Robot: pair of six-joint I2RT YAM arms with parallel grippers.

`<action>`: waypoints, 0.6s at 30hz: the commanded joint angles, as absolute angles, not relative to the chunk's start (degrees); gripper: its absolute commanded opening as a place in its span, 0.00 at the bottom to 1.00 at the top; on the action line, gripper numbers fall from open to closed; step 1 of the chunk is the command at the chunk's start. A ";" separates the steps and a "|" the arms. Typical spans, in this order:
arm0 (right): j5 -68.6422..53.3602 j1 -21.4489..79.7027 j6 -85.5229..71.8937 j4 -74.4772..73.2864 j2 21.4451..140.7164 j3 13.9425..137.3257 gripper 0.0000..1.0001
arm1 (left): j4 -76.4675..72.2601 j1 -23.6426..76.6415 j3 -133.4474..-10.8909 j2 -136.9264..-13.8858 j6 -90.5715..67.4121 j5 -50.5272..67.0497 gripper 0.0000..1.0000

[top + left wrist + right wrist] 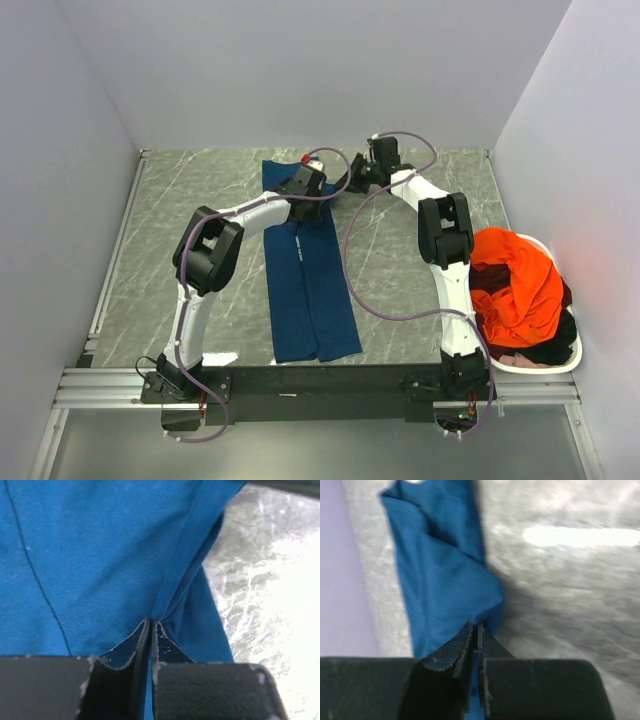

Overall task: Fold and stack the t-shirts
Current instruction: Fold the tshirt

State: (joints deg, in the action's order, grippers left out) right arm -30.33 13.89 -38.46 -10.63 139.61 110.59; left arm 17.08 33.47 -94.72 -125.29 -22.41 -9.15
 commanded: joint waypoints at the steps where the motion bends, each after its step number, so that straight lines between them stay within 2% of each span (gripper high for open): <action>1: -32.86 14.76 -40.87 -6.07 137.19 115.22 0.10 | 16.08 32.70 -93.78 -120.59 -23.82 -7.29 0.09; 10: -35.33 15.73 -46.40 -0.27 140.00 117.60 0.11 | 16.43 29.45 -93.08 -119.62 -25.05 -6.68 0.09; 13: -36.47 16.17 -47.72 2.63 141.15 118.39 0.21 | 16.44 28.39 -92.99 -119.27 -25.57 -6.68 0.09; 15: -37.18 16.35 -48.16 3.42 141.68 118.91 0.33 | 16.44 27.86 -92.99 -119.44 -25.93 -6.24 0.09; 18: -37.27 16.35 -48.69 4.57 141.42 117.69 0.41 | 16.70 26.81 -93.16 -120.14 -26.45 -5.80 0.09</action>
